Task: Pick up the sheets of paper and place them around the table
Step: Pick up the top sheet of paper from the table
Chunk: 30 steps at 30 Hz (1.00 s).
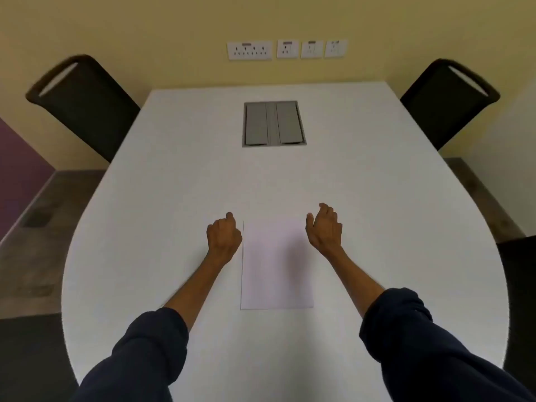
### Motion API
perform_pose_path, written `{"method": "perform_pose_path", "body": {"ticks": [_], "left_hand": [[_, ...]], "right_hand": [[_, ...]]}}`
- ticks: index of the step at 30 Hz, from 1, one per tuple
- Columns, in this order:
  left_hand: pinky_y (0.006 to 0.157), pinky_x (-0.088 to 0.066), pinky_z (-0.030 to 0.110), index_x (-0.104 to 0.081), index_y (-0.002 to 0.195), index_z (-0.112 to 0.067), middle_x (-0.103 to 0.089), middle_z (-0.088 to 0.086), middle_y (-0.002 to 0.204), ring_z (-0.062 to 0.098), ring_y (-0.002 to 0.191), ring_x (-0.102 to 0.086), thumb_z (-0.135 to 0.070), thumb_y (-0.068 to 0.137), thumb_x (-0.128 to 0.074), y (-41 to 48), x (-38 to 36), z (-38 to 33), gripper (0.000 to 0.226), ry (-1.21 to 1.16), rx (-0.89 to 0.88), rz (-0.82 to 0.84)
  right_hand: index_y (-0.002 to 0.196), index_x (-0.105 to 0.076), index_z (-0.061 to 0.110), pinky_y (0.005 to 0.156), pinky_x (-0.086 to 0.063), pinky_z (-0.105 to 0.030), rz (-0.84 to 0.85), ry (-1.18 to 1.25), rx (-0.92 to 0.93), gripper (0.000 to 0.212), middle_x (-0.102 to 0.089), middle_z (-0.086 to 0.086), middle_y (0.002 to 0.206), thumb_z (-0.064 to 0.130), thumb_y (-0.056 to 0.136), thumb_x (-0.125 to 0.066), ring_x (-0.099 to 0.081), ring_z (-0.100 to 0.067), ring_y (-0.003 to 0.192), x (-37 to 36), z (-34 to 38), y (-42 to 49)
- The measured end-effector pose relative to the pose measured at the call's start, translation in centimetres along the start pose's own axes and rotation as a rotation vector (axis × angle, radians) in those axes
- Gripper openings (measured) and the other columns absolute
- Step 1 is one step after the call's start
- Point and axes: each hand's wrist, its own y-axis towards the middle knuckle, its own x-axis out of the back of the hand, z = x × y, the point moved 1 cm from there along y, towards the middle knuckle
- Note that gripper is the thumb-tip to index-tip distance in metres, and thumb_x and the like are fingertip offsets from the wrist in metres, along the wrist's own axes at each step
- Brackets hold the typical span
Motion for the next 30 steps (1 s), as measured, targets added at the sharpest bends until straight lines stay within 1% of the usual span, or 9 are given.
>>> {"method": "perform_pose_path", "body": {"ticks": [2, 6, 8, 10, 14, 17, 21, 26, 30], "left_hand": [[0.081, -0.049, 0.035, -0.049, 0.129, 0.001, -0.069, 0.015, 0.105, 0.030, 0.097, -0.067, -0.009, 0.093, -0.047, 0.1, -1.4, 0.2, 0.038, -0.055, 0.031, 0.065], [0.092, -0.047, 0.038, -0.059, 0.123, 0.001, -0.066, 0.018, 0.120, 0.033, 0.113, -0.061, -0.007, 0.093, -0.046, -0.6, -5.2, 0.3, 0.034, -0.085, 0.044, 0.118], [0.088, -0.046, 0.037, -0.061, 0.114, 0.000, -0.066, 0.017, 0.115, 0.032, 0.111, -0.060, -0.011, 0.095, -0.046, -0.9, -6.8, 0.1, 0.027, -0.084, 0.032, 0.133], [0.084, -0.046, 0.036, -0.060, 0.105, -0.002, -0.063, 0.015, 0.110, 0.029, 0.110, -0.057, -0.019, 0.097, -0.048, -1.3, -8.3, 0.0, 0.023, -0.077, 0.049, 0.166], [0.088, -0.045, 0.038, -0.057, 0.110, -0.001, -0.056, 0.015, 0.119, 0.029, 0.119, -0.048, -0.033, 0.096, -0.053, -2.2, -11.2, 0.0, 0.035, -0.140, 0.122, 0.209], [0.091, -0.044, 0.039, -0.058, 0.113, -0.002, -0.055, 0.015, 0.123, 0.029, 0.121, -0.047, -0.035, 0.097, -0.053, -2.7, -12.6, -0.1, 0.038, -0.156, 0.169, 0.220], [0.092, -0.044, 0.039, -0.059, 0.112, -0.001, -0.055, 0.015, 0.123, 0.030, 0.120, -0.048, -0.036, 0.097, -0.054, -3.0, -13.5, -0.1, 0.038, -0.204, 0.223, 0.208], [0.090, -0.047, 0.039, -0.061, 0.113, -0.001, -0.056, 0.015, 0.122, 0.030, 0.117, -0.051, -0.036, 0.096, -0.056, -2.9, -13.9, -0.2, 0.040, -0.247, 0.288, 0.180], [0.090, -0.047, 0.037, -0.060, 0.117, -0.001, -0.056, 0.015, 0.124, 0.028, 0.119, -0.051, -0.034, 0.097, -0.055, -3.0, -14.1, -0.6, 0.039, -0.255, 0.292, 0.178]], "right_hand": [[0.142, -0.036, 0.005, 0.098, -0.039, -0.047, 0.050, -0.011, -0.043, 0.048, -0.047, -0.013, 0.139, 0.031, 0.101, -0.040, -0.044, -0.031, 0.126, -1.4, -0.4, -0.5], [0.141, -0.038, 0.005, 0.099, -0.039, -0.046, 0.159, -0.089, -0.057, 0.046, -0.047, -0.013, 0.138, 0.028, 0.102, -0.039, -0.044, -0.031, 0.126, -4.6, -2.2, -1.8], [0.140, -0.040, 0.005, 0.099, -0.039, -0.046, 0.183, -0.098, -0.071, 0.045, -0.048, -0.013, 0.137, 0.027, 0.101, -0.041, -0.045, -0.031, 0.126, -5.6, -2.6, -2.2], [0.138, -0.042, 0.005, 0.098, -0.040, -0.045, 0.206, -0.123, -0.108, 0.044, -0.048, -0.013, 0.136, 0.028, 0.100, -0.042, -0.045, -0.030, 0.126, -6.7, -3.4, -2.5], [0.135, -0.042, 0.002, 0.098, -0.040, -0.046, 0.259, -0.164, -0.203, 0.053, -0.047, -0.014, 0.135, 0.038, 0.097, -0.049, -0.044, -0.031, 0.127, -8.4, -4.6, -3.5], [0.134, -0.042, 0.001, 0.097, -0.041, -0.045, 0.294, -0.204, -0.243, 0.060, -0.047, -0.014, 0.133, 0.044, 0.094, -0.054, -0.045, -0.031, 0.126, -9.7, -5.4, -4.2], [0.130, -0.044, 0.001, 0.093, -0.045, -0.044, 0.292, -0.241, -0.280, 0.063, -0.050, -0.014, 0.129, 0.047, 0.091, -0.059, -0.048, -0.031, 0.122, -10.6, -5.4, -4.6], [0.127, -0.047, 0.002, 0.091, -0.046, -0.044, 0.269, -0.193, -0.307, 0.061, -0.050, -0.013, 0.127, 0.045, 0.087, -0.065, -0.047, -0.030, 0.121, -11.2, -5.2, -4.2], [0.130, -0.045, 0.003, 0.089, -0.046, -0.042, 0.263, -0.162, -0.319, 0.061, -0.050, -0.012, 0.127, 0.039, 0.086, -0.068, -0.046, -0.030, 0.121, -11.6, -5.1, -4.2]]}}
